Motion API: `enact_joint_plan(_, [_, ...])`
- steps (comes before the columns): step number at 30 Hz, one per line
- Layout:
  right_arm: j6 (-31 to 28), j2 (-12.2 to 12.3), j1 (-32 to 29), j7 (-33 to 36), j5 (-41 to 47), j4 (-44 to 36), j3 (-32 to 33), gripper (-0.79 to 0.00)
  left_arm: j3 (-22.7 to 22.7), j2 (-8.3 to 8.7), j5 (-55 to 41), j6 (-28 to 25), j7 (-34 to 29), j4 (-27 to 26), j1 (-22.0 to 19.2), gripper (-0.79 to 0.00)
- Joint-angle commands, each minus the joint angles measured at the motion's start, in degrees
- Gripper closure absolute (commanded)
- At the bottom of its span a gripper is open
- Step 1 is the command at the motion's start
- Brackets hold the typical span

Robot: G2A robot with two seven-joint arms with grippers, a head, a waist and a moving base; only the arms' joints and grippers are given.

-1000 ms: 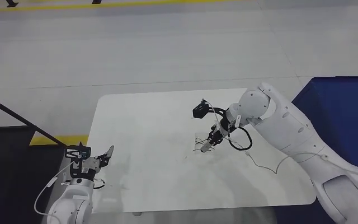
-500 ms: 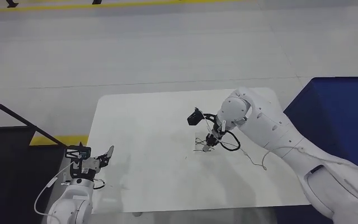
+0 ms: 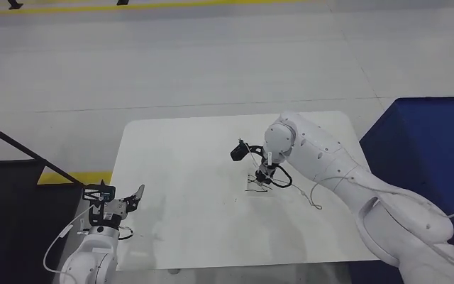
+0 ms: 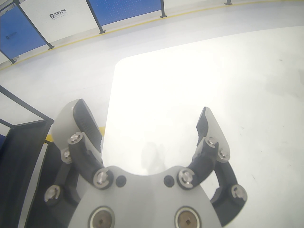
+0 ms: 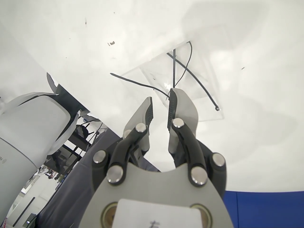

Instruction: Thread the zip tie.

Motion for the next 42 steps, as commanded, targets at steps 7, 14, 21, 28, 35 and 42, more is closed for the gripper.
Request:
enact_joint_plan(7, [-1.6,-4.8,0.9,-1.7,-0.9,7.0,-2.9,-0.151,0.0,0.0,0.0,0.0,0.0,0.0,0.0,-0.785])
enact_joint_plan(14, [-2.3,-8.1,1.4,-2.4,-2.2,12.5,-4.3,-0.188,0.0,0.0,0.0,0.0,0.0,0.0,0.0,-0.785])
enact_joint_plan(21, [-2.9,-11.0,1.3,-3.4,-3.7,16.9,-4.9,-0.194,0.0,0.0,0.0,0.0,0.0,0.0,0.0,-0.785])
enact_joint_plan(28, [-3.4,-13.3,1.2,-4.0,-3.2,21.7,-4.5,0.0,0.0,0.0,0.0,0.0,0.0,0.0,0.0,-0.785])
enact_joint_plan(35, [-4.7,-14.1,1.6,-4.7,-0.9,24.0,-4.0,0.0,0.0,0.0,0.0,0.0,0.0,0.0,0.0,-0.785])
enact_joint_plan(42, [-3.1,-11.3,2.1,-3.1,7.4,18.3,-6.8,0.0,0.0,0.0,0.0,0.0,0.0,0.0,0.0,-0.785])
